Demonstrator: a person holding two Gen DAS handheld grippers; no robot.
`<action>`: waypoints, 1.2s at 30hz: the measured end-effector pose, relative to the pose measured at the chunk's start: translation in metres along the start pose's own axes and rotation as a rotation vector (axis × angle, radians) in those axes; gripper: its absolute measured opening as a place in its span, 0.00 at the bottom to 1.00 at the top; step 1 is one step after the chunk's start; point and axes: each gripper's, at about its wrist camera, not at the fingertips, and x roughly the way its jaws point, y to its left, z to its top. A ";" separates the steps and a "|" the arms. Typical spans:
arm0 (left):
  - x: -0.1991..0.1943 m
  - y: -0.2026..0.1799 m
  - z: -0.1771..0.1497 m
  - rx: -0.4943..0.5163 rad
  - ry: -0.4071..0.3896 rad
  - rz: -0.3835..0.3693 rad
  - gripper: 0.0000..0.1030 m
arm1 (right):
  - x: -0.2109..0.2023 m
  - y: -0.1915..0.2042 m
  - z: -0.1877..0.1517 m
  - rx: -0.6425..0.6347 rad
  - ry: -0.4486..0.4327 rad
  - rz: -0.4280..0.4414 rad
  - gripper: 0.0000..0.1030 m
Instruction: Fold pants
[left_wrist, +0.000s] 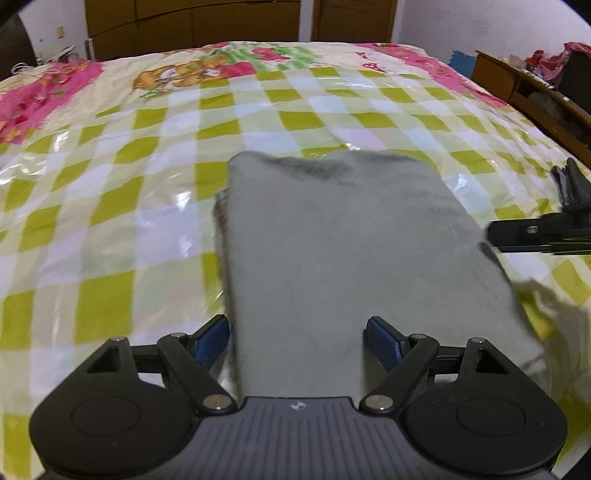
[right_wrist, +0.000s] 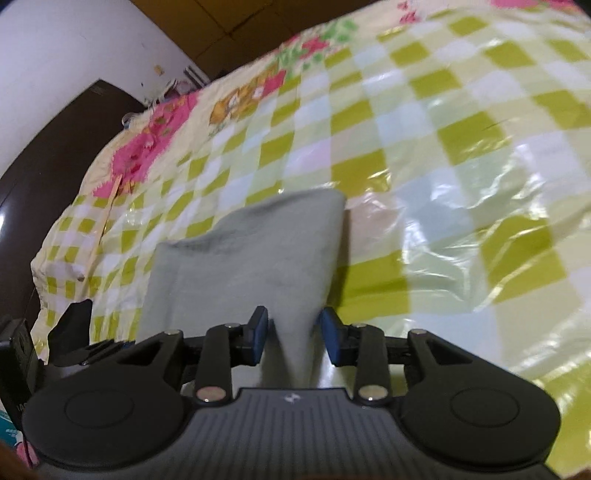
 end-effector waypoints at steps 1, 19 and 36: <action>-0.003 0.000 -0.004 -0.010 0.002 0.016 0.89 | -0.008 0.003 -0.006 -0.017 -0.025 -0.016 0.33; -0.053 -0.042 -0.033 0.031 -0.029 0.129 0.90 | -0.046 0.049 -0.074 -0.140 -0.001 -0.028 0.45; -0.074 -0.050 -0.061 -0.005 -0.079 0.180 0.98 | -0.057 0.070 -0.112 -0.135 -0.010 -0.021 0.48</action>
